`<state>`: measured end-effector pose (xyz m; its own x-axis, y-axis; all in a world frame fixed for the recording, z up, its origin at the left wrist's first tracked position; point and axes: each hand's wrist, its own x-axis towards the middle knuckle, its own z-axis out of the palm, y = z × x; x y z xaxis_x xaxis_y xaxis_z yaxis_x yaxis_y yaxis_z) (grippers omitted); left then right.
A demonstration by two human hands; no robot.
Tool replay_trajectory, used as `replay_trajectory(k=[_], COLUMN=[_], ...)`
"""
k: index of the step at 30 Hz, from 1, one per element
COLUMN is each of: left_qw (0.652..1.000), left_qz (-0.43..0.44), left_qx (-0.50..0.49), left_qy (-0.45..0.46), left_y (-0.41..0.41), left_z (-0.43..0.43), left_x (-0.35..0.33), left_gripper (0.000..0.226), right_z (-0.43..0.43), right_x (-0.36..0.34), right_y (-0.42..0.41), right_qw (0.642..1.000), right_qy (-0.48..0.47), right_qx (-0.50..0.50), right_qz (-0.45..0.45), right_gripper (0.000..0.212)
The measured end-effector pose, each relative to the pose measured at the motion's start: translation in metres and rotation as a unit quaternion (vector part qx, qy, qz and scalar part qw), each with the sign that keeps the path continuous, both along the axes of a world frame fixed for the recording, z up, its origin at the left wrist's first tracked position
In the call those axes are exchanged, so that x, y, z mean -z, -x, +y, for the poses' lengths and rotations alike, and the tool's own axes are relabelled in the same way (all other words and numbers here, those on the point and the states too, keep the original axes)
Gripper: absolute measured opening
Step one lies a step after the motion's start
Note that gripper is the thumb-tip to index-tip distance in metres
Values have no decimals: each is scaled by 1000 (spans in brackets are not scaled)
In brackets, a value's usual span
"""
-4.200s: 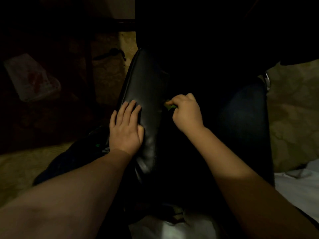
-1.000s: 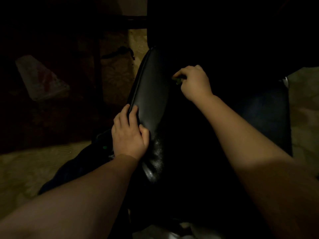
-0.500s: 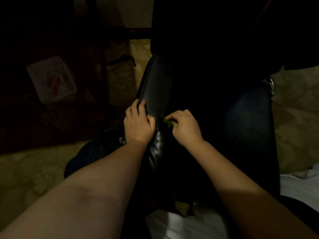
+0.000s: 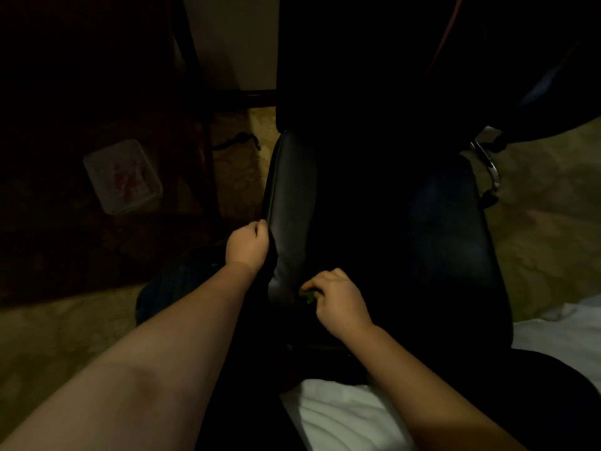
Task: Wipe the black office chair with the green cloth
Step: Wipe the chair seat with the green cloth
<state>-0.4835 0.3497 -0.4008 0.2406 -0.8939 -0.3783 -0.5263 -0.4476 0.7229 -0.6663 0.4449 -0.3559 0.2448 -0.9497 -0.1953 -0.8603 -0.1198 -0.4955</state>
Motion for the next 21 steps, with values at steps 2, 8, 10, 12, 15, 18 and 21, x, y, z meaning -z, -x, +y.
replay_trajectory(k=[2,8,10,12,15,18,21], left_qw=[998,990,994,997,996,997,991], left_qz=[-15,-76,-68,-55,-70,-41,-61], left_qx=[53,116,84,47,44,54,96], left_qy=[1,14,27,38,31,39,70], left_y=[-7,0,5,9,15,17,14], left_z=[11,41,46,48,45,37,20], left_x=[-2,-7,-7,-8,-5,0,4], left_gripper=[44,33,28,30,40,50,55], right_z=[13,65,83,90,85,73,60], right_x=[-2,1,6,10,13,17,22], right_y=[8,26,31,38,46,50,46], right_qw=[1000,995,990,987,985,983,982], right_qy=[1,75,98,113,127,143,156], right_qx=[-1,-39,-61,-77,-91,-87,-68], right_qz=[-10,-50,-75,-84,-80,-80,-83], right_gripper=[32,39,41,40,38,36,37])
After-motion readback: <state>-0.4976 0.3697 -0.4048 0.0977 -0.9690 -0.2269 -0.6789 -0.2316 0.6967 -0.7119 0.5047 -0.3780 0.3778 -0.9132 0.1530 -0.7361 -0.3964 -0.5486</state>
